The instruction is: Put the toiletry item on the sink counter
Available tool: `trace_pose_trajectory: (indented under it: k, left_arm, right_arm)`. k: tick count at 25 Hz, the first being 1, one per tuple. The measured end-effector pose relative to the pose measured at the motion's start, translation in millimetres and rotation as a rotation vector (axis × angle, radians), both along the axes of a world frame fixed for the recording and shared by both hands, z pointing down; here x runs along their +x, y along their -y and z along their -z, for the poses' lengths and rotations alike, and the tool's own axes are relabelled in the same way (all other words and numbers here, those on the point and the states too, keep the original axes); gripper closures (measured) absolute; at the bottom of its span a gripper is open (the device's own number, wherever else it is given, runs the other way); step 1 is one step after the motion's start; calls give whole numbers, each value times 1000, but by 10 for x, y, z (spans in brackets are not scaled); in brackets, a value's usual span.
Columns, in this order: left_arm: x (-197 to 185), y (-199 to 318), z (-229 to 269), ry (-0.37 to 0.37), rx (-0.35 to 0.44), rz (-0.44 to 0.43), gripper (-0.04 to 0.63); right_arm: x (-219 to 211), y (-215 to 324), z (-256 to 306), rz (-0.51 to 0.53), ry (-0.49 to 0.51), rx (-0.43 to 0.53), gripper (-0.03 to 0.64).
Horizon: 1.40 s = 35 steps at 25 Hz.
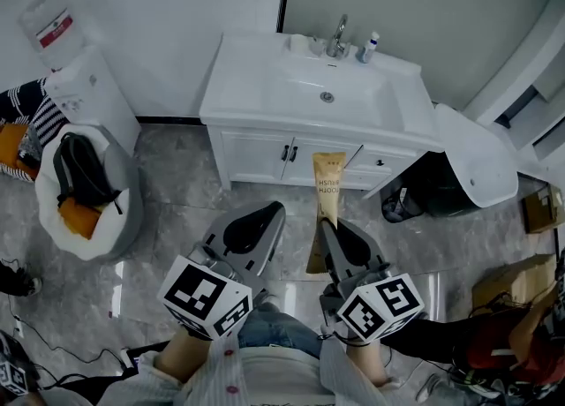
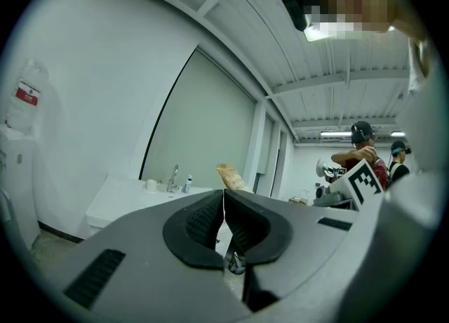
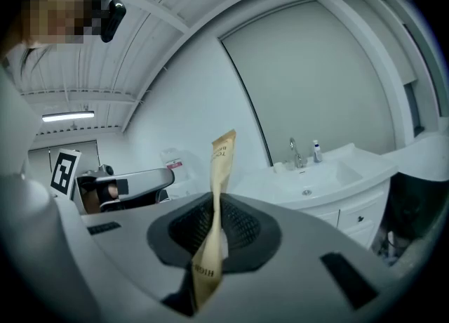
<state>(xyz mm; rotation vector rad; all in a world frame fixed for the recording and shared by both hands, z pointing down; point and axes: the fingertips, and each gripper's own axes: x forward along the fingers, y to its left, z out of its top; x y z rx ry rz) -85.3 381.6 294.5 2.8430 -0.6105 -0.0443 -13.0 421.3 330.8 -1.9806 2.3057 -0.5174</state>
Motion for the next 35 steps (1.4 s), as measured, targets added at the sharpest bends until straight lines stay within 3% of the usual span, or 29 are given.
trace_pose_trajectory:
  k: [19,28,35]
  left_arm:
    - [145,2218,60,20,13,-11,577]
    - [61,2880,88,22,35,-28,577]
    - [14,3159,-109,49,-4,-18,577]
  right_arm:
    - [222,2175,-15,-28,8,-33,578]
    - [226,2787,3,-74,16,-20,578]
    - [318,2972,-179,-112,43,-63,578]
